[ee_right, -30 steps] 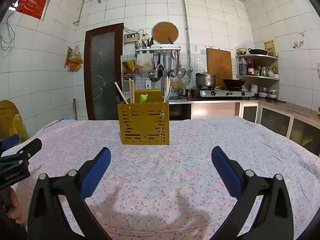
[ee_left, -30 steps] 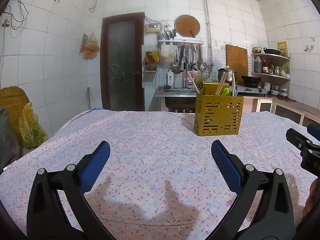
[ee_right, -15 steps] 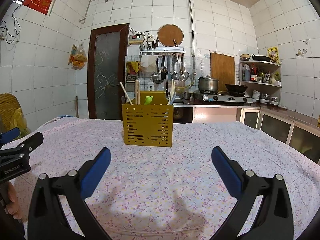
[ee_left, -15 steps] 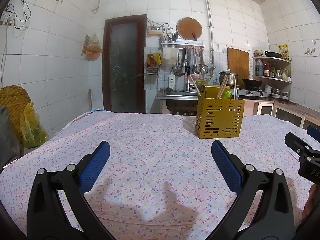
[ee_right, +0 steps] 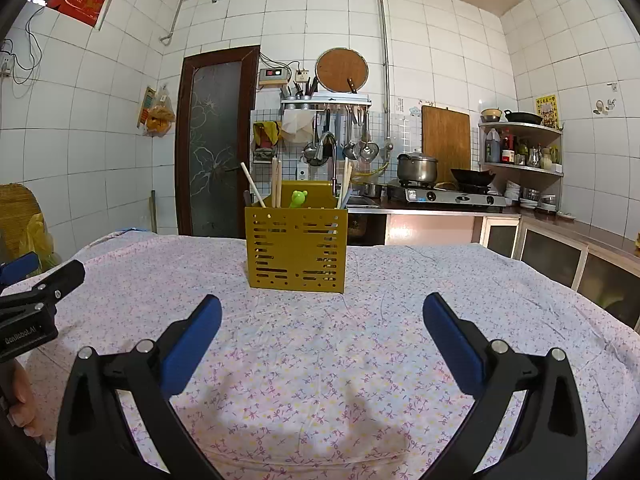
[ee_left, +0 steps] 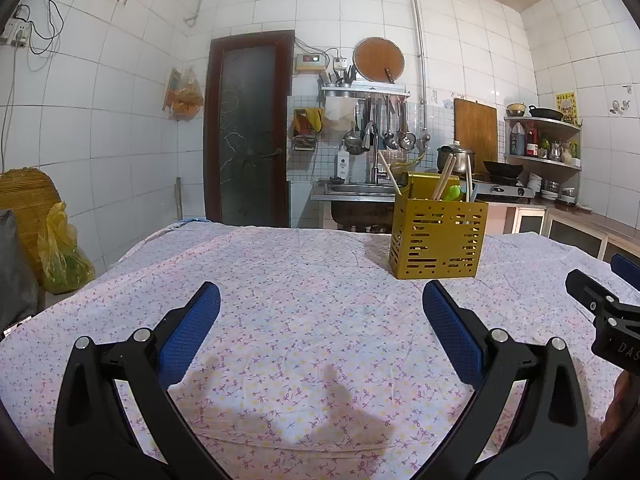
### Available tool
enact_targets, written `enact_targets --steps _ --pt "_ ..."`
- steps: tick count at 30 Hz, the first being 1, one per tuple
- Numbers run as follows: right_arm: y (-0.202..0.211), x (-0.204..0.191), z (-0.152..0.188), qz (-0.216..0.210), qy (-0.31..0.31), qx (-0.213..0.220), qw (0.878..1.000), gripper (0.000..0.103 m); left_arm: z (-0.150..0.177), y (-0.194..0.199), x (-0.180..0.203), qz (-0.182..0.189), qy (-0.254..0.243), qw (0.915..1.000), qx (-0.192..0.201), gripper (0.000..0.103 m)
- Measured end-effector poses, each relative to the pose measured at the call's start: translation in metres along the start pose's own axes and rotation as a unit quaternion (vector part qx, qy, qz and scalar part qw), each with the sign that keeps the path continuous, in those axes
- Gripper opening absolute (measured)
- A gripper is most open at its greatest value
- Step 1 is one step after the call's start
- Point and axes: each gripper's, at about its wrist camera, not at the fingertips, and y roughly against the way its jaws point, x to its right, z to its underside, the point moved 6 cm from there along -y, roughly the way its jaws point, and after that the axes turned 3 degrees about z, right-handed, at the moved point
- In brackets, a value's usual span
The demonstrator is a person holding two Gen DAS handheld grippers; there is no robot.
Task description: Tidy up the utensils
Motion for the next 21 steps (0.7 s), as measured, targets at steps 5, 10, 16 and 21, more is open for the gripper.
enact_targets --steps 5,10,16,21 --pt "0.0000 0.0002 -0.0001 0.000 0.000 0.000 1.000 0.098 -0.0002 0.0003 -0.0003 0.000 0.000 1.0000 0.000 0.098" --pt "0.0005 0.0002 -0.0008 0.000 0.001 0.001 1.000 0.098 -0.0001 0.0013 -0.0003 0.000 0.000 1.0000 0.000 0.098" --pt "0.0008 0.0004 -0.0010 0.000 0.001 0.002 1.000 0.098 0.0001 0.0007 -0.0005 0.000 0.001 1.0000 -0.001 0.098" --pt "0.0009 0.0006 -0.0008 0.000 0.002 0.002 1.000 0.098 -0.0003 0.0015 -0.0001 0.000 0.000 1.0000 0.001 0.098"
